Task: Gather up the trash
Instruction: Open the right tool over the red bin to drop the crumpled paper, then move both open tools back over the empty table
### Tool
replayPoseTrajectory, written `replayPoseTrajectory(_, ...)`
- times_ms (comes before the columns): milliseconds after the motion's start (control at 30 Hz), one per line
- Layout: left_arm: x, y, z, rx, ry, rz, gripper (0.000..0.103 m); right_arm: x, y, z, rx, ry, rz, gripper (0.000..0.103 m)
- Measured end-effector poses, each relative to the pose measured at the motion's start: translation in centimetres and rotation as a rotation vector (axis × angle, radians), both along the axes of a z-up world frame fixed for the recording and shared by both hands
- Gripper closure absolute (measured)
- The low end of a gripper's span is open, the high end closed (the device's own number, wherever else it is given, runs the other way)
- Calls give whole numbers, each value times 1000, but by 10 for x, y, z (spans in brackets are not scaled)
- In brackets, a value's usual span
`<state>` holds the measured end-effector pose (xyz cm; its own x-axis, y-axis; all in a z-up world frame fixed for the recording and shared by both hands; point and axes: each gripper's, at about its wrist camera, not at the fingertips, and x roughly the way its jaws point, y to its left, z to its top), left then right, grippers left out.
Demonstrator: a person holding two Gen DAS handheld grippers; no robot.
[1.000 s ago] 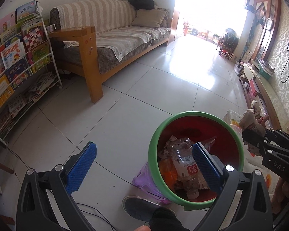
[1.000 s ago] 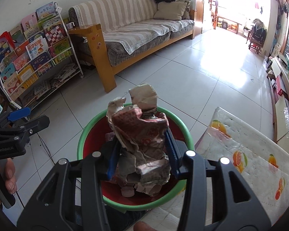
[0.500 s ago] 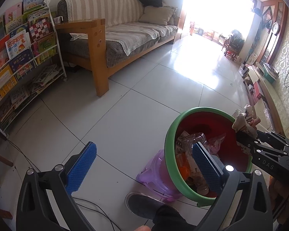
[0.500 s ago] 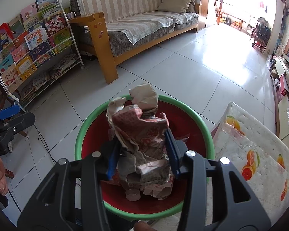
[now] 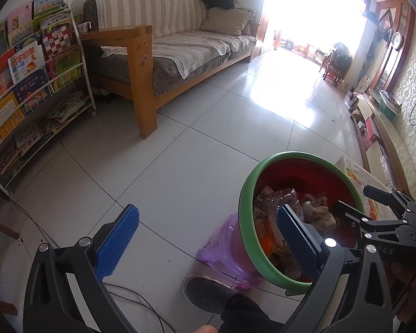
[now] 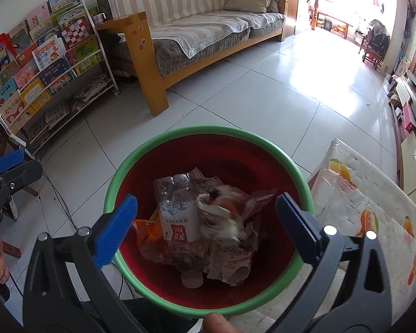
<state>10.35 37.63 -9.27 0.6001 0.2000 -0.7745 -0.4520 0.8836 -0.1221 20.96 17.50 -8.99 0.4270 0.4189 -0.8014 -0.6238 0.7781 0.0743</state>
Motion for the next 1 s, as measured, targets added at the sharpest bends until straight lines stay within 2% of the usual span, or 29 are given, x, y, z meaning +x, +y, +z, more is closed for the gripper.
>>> replayPoseTrajectory(267, 3, -12, 5, 8, -6, -21, 8, -4, -14, 11, 12, -15, -10, 4)
replayPoseTrajectory(500, 8, -41, 29, 37, -42, -62, 8, -14, -52, 43, 48, -71, -59, 4)
replayPoseTrajectory(667, 12, -81, 57, 61, -102, -128, 8, -29, -98, 81, 80, -158, -115, 4)
replayPoseTrajectory(867, 11, -148, 96, 102, -202, -233, 8, -53, -168, 128, 140, -259, -219, 4)
replayPoseTrajectory(1000, 9, -194, 116, 90, -255, -296, 8, -73, -212, 148, 145, -311, -275, 4)
